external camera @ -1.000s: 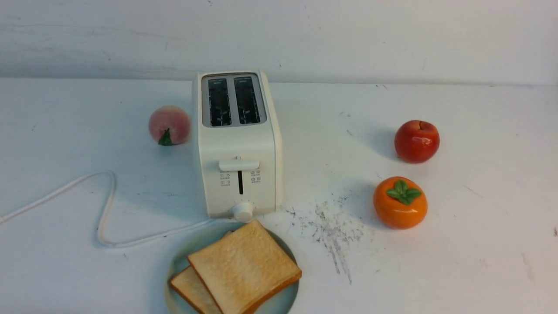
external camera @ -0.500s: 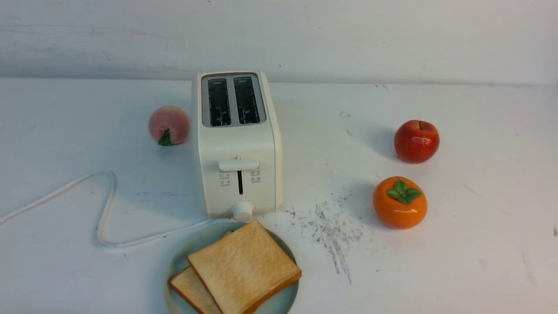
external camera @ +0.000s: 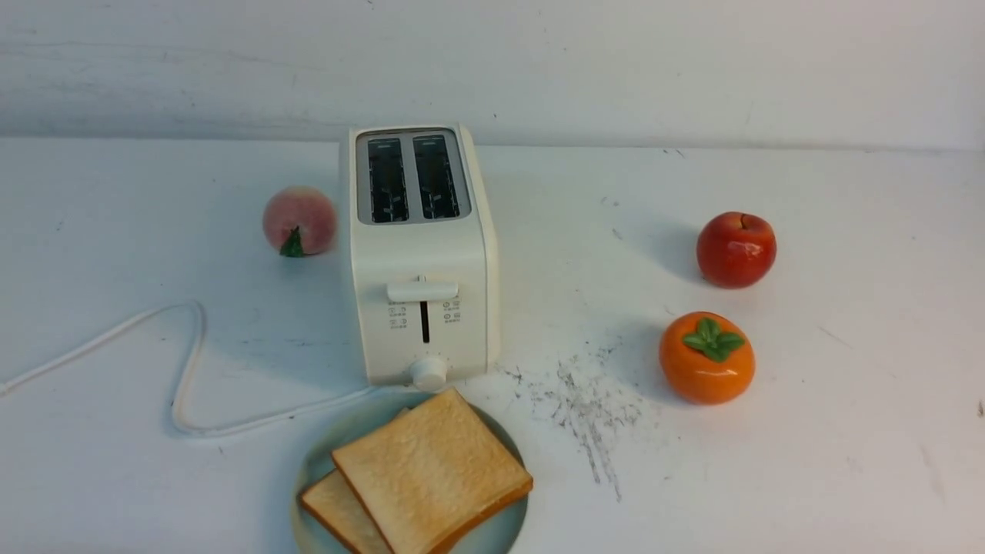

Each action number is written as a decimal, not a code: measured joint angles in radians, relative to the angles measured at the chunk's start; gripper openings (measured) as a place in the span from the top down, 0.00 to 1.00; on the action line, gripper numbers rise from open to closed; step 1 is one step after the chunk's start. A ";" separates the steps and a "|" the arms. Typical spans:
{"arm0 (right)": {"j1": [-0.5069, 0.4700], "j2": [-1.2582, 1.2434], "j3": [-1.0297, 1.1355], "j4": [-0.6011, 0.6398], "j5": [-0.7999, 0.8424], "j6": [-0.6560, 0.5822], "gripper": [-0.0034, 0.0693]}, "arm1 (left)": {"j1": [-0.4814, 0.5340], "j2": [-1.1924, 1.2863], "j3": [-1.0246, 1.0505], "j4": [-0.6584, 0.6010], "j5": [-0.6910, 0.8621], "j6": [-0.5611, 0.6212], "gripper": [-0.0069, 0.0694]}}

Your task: Take toasted bread from bread machine on white table place on plate.

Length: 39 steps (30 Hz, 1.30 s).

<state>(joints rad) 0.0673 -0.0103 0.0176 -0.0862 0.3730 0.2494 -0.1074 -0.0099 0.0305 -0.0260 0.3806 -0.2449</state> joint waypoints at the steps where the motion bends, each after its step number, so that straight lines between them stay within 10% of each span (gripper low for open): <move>1: -0.001 0.000 0.000 0.000 0.001 0.000 0.71 | 0.000 0.000 0.000 0.000 0.000 0.000 0.82; 39: -0.002 0.000 0.000 0.001 0.003 0.003 0.66 | 0.000 0.000 0.000 0.000 0.005 0.000 0.81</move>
<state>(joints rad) 0.0655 -0.0103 0.0176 -0.0854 0.3759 0.2525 -0.1074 -0.0099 0.0305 -0.0260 0.3858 -0.2449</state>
